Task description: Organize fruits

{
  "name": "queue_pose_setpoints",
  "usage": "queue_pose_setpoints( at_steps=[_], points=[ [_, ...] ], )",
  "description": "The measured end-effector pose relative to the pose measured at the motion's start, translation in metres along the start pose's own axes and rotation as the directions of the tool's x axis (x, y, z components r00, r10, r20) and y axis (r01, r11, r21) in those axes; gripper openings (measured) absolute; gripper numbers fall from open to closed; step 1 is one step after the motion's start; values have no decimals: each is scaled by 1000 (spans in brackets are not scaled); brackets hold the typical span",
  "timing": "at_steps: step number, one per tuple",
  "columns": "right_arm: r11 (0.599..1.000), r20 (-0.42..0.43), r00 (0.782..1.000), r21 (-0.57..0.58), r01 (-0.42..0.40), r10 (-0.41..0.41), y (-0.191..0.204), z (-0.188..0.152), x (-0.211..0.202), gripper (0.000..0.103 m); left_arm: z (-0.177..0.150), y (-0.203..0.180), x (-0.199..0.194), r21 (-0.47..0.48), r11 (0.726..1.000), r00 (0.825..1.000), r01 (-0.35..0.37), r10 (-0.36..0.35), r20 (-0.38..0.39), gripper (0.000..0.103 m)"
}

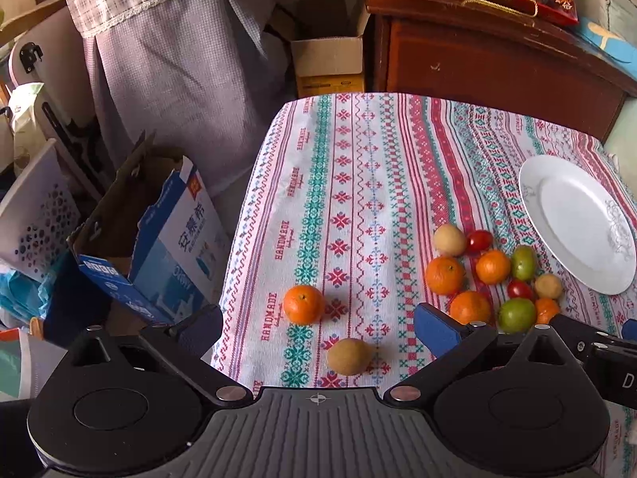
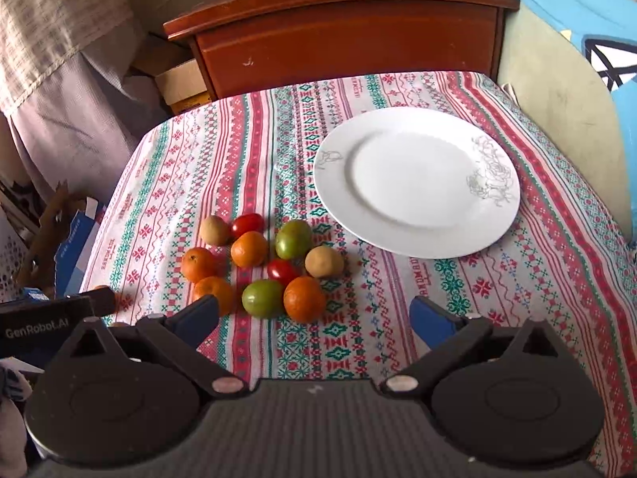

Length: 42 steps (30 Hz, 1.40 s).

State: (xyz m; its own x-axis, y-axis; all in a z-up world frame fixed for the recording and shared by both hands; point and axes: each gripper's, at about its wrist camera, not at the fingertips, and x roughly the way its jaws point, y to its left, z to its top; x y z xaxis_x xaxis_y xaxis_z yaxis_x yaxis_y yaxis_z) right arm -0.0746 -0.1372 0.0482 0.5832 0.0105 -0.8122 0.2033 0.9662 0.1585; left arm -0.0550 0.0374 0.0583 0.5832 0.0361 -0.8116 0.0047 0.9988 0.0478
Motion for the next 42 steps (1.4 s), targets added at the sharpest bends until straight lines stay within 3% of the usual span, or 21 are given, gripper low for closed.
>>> queue_pose_setpoints(
  at_steps=[9, 20, 42],
  points=[
    [988, -27, 997, -136, 73, -77, 21, -5, 7, 101, -7, -2, 4, 11, 1000, 999, -21, 21, -31, 102],
    [988, -82, 993, -139, 67, -79, 24, -7, 15, 101, -11, -1, 10, 6, 999, 998, -36, 36, -55, 102],
    [987, -88, 993, -142, 69, -82, 24, -9, 18, 101, -13, -2, 11, 10, 999, 998, -36, 37, -55, 100]
  ],
)
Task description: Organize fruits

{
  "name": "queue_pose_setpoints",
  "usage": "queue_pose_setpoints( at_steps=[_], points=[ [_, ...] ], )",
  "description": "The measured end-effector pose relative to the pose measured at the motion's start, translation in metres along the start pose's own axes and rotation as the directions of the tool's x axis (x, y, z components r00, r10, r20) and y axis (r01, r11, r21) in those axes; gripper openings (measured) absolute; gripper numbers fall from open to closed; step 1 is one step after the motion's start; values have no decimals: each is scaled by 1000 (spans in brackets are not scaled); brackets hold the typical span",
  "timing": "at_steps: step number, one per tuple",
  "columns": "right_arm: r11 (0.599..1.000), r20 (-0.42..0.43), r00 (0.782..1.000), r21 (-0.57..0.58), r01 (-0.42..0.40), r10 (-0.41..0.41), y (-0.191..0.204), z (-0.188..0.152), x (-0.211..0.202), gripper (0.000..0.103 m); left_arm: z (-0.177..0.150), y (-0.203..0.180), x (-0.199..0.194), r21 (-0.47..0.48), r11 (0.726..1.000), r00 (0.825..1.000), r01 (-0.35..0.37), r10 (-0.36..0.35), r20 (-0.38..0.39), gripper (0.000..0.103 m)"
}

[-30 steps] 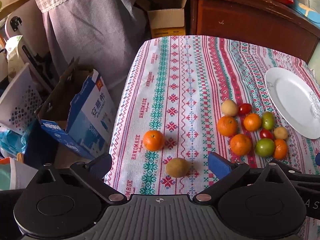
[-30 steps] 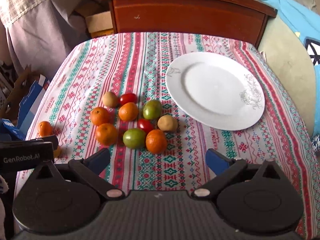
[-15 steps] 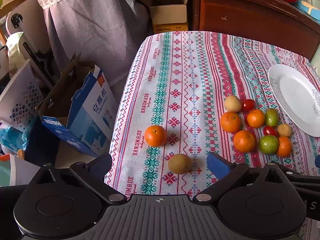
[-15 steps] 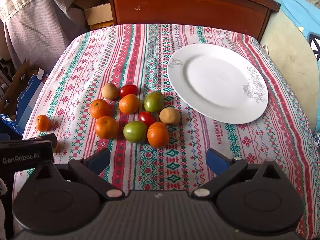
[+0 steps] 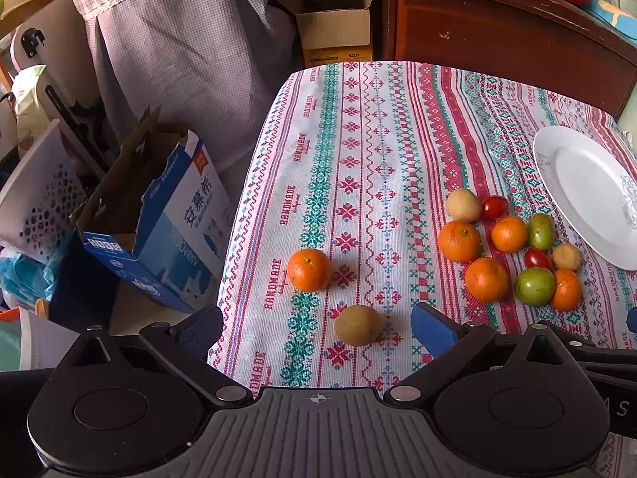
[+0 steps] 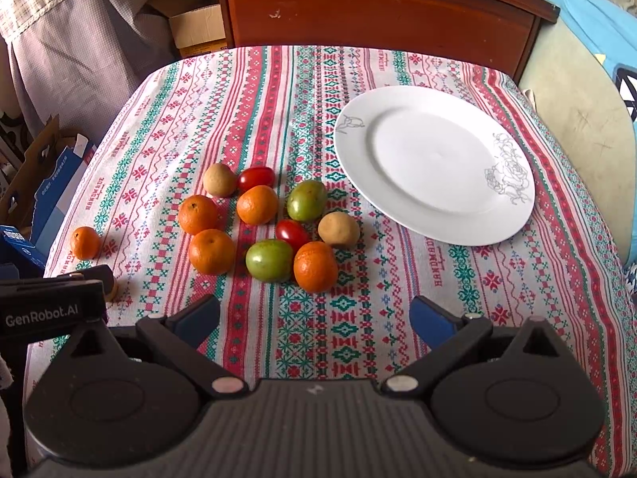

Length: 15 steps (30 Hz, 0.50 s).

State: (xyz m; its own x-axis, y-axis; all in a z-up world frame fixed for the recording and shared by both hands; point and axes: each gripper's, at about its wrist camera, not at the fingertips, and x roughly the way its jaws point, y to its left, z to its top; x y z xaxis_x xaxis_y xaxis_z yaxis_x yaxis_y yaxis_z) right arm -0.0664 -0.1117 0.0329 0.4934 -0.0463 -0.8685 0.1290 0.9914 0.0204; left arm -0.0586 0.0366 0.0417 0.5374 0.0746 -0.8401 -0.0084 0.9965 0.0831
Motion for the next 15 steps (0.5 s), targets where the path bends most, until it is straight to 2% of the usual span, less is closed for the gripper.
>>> queue_pose_setpoints(
  at_steps=[9, 15],
  points=[
    [1000, 5, 1000, 1, -3, 3, 0, -1, 0, 100, -1, 0, 0, 6, 1000, 1000, 10, -10, 6, 100],
    [999, 36, 998, 7, -52, 52, -5, -6, -2, 95, -4, 2, -2, 6, 999, 998, 52, -52, 28, 100]
  ],
)
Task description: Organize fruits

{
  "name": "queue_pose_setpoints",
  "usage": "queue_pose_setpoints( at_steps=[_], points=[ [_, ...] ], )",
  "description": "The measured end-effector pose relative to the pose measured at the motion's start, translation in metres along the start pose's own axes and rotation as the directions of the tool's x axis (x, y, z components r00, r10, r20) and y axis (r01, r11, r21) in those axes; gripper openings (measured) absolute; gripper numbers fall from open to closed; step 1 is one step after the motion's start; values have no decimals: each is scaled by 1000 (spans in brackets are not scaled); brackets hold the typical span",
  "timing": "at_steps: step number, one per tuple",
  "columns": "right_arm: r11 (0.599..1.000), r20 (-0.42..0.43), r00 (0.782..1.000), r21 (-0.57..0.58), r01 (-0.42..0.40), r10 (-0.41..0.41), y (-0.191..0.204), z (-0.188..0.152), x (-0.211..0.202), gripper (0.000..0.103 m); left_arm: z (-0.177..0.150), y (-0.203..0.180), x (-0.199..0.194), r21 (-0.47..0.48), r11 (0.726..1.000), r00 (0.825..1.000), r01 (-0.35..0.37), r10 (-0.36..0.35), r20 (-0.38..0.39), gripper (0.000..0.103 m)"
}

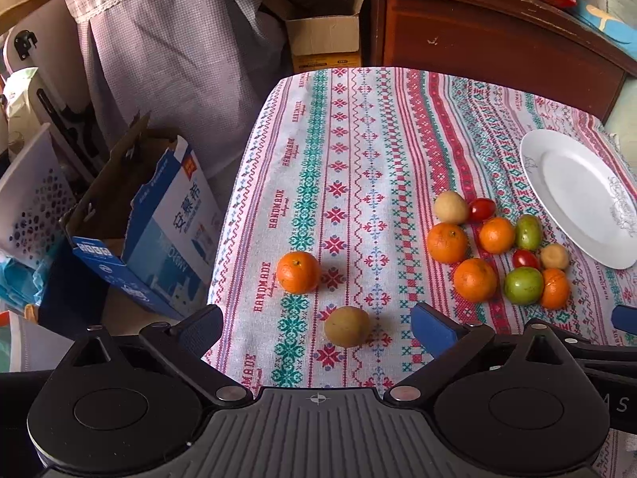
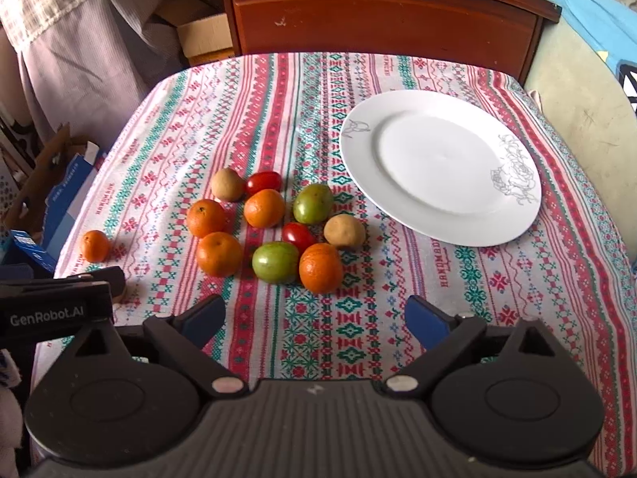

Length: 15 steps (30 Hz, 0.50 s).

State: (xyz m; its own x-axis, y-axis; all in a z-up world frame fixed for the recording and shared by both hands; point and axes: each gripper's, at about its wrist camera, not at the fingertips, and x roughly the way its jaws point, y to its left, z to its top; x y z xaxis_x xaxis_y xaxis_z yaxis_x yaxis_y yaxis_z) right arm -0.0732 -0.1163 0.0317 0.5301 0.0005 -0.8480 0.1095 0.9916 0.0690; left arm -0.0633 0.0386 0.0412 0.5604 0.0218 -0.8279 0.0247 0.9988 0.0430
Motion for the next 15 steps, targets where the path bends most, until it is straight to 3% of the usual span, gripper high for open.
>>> queue_pose_setpoints(
  at_steps=[15],
  points=[
    [992, 76, 990, -35, -118, 120, -11, -21, -13, 86, -12, 13, -7, 6, 995, 994, 95, -95, 55, 101]
  ],
)
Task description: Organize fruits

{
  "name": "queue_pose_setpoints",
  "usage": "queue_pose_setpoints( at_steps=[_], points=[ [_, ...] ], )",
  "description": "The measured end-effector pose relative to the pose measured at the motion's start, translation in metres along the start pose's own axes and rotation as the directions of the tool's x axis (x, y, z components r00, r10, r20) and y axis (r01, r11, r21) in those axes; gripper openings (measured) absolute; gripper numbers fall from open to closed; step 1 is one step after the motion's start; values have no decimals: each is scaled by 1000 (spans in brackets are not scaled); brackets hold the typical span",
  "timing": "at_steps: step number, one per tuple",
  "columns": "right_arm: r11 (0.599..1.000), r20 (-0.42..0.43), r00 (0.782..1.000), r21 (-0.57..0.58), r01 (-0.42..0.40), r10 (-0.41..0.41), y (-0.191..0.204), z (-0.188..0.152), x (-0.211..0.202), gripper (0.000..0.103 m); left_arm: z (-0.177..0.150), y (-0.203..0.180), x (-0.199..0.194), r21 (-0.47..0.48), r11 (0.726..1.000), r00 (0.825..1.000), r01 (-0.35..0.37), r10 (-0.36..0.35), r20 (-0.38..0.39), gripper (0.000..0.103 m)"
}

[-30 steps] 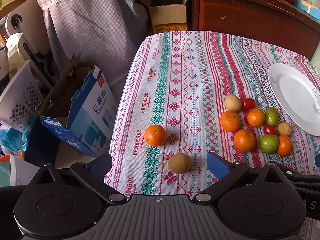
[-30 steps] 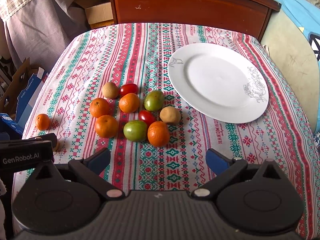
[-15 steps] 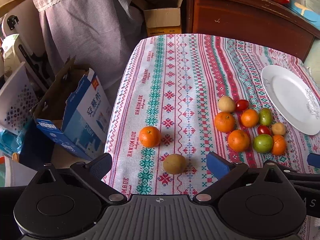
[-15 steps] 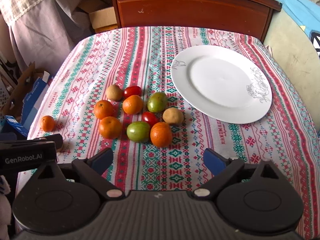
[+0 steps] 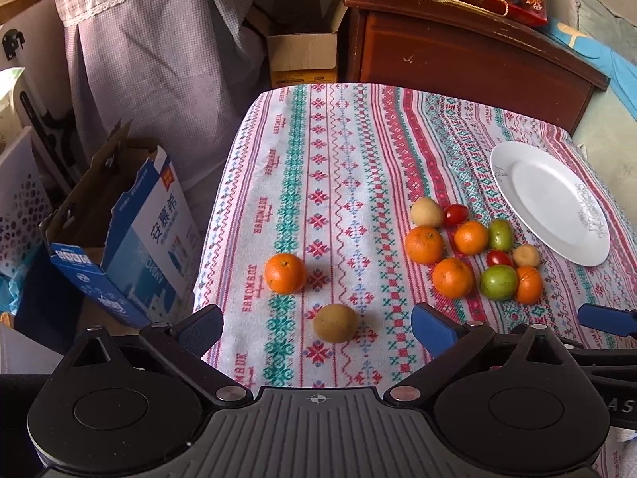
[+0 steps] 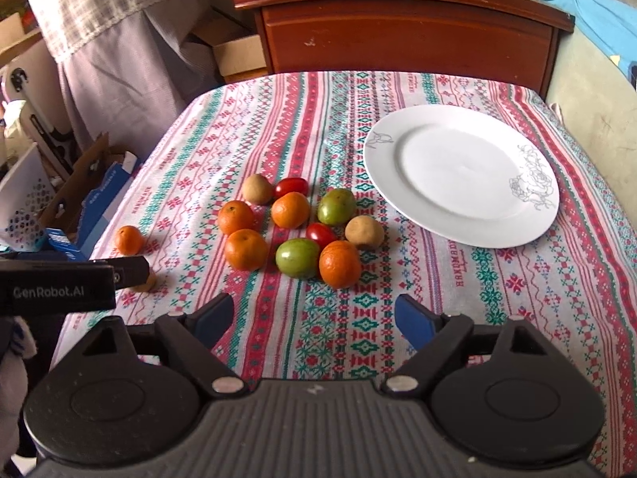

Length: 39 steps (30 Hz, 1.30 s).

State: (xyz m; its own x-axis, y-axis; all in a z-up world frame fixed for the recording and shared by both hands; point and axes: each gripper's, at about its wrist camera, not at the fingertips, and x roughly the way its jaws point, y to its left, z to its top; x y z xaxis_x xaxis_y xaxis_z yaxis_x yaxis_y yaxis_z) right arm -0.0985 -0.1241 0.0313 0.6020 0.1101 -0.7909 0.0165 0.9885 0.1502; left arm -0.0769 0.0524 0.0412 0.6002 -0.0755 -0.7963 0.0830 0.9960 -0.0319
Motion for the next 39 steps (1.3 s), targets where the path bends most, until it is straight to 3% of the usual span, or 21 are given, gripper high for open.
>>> queue_pose_setpoints(
  at_steps=[15, 18, 24, 30, 39],
  points=[
    [998, 23, 999, 31, -48, 47, -23, -23, -6, 74, -18, 19, 9, -33, 999, 999, 32, -33, -40, 100],
    [998, 26, 998, 37, -60, 59, -24, -24, -6, 73, -21, 24, 9, -39, 999, 1000, 12, -13, -29, 100],
    [996, 38, 996, 33, -79, 77, -22, -25, -5, 65, -22, 24, 2, -26, 999, 999, 43, -43, 28, 97],
    [991, 64, 990, 26, -130, 128, -16, -23, -6, 59, -13, 36, -6, -73, 997, 993, 2, 7, 120, 97],
    [970, 58, 969, -61, -235, 238, 22, -23, 5, 57, -7, 41, 4, -89, 996, 992, -3, 13, 122, 93]
  ],
)
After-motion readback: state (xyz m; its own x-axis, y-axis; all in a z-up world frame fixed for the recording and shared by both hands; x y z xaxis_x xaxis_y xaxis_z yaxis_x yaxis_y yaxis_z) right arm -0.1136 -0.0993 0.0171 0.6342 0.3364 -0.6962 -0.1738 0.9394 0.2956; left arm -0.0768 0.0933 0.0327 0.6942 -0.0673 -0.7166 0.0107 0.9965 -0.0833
